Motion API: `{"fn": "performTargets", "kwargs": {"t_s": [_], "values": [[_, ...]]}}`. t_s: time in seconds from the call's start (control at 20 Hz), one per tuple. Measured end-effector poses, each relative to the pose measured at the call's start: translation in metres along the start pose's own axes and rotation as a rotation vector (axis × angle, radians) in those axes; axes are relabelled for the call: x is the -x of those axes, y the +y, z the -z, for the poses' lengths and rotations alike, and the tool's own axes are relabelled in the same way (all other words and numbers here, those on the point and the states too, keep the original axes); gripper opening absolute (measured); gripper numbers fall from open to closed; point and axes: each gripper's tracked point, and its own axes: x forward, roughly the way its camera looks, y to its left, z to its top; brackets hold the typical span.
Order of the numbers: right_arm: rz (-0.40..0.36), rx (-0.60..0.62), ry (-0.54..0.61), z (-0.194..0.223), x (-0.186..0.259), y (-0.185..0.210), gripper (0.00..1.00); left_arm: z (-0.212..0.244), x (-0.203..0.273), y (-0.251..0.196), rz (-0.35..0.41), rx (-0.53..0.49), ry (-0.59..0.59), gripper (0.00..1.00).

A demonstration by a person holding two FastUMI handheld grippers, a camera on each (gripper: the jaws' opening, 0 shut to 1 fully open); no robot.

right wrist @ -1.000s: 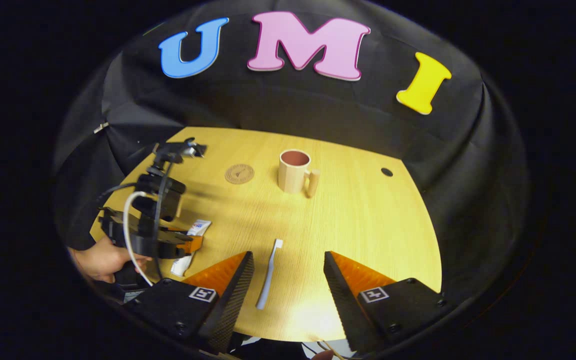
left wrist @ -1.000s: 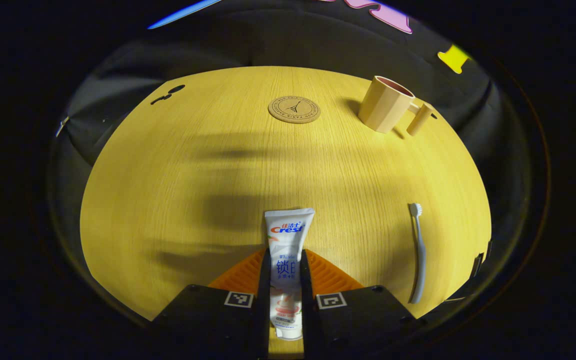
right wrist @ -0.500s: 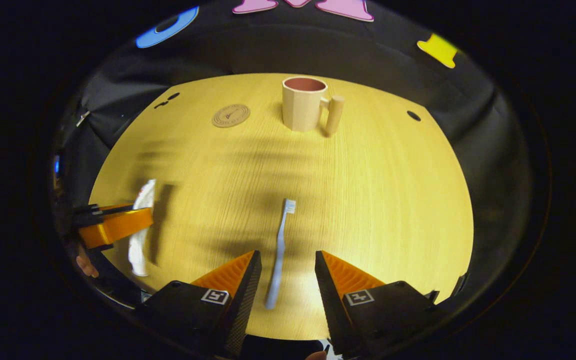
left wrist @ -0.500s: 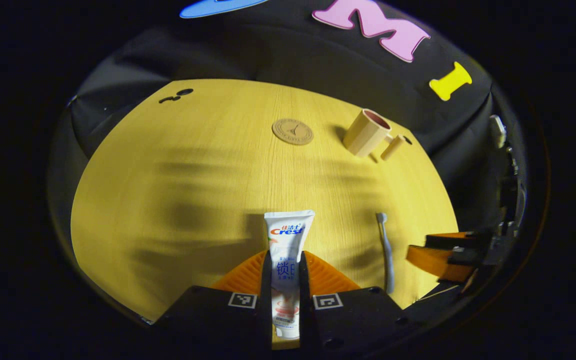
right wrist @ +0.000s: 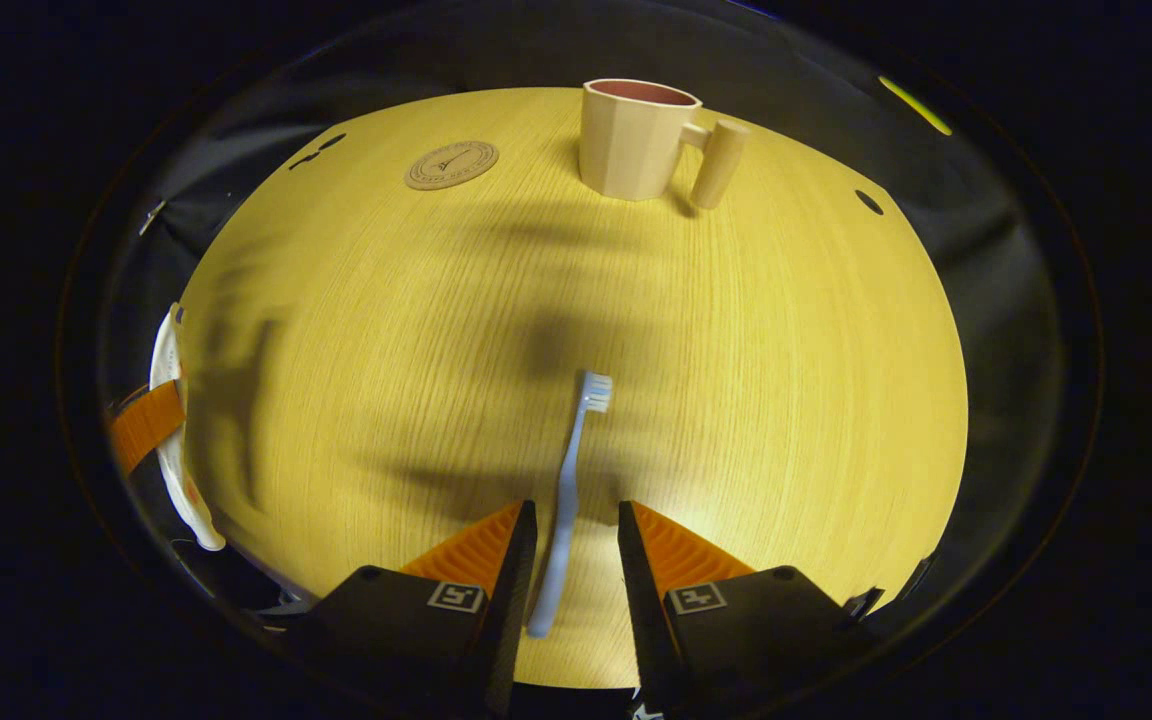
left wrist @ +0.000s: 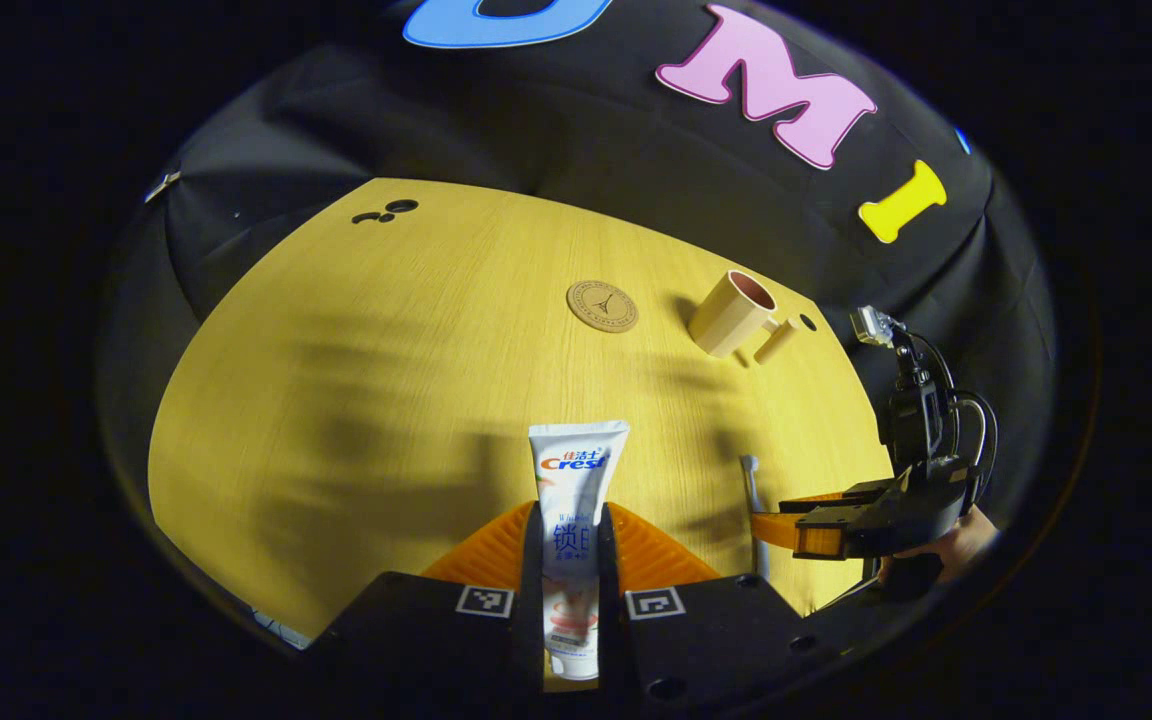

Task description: Put the toothbrush and toothpaste on the desktop into the cup, then pick up the cup and place it on the coaster on the desktop.

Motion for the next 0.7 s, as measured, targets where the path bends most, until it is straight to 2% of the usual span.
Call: {"fn": "performTargets", "kwargs": {"t_s": [0.1,0.15,0.35,0.4,0.5,0.55,0.7], "values": [[0.014,0.010,0.018,0.002,-0.004,-0.002,0.46,0.002,0.000,0.003,-0.006,0.000,0.001,0.27],[0.005,0.001,0.031,0.005,-0.004,0.000,0.36,0.002,0.000,0.004,-0.011,-0.001,0.003,0.27],[-0.021,-0.027,0.050,0.006,-0.008,0.003,0.23,0.005,-0.001,0.006,-0.022,0.003,0.009,0.27],[-0.029,-0.033,0.052,0.005,-0.007,0.004,0.15,0.007,-0.002,0.005,-0.025,0.007,0.012,0.27],[-0.034,-0.057,0.036,0.003,-0.006,0.004,0.14,0.007,-0.002,0.004,-0.028,0.012,0.010,0.27],[-0.035,-0.069,0.027,0.004,-0.006,0.004,0.10,0.006,-0.002,0.002,-0.028,0.013,0.005,0.27],[-0.051,-0.085,-0.063,0.003,0.001,0.004,0.10,-0.002,0.000,-0.005,-0.022,0.020,-0.027,0.26]]}}
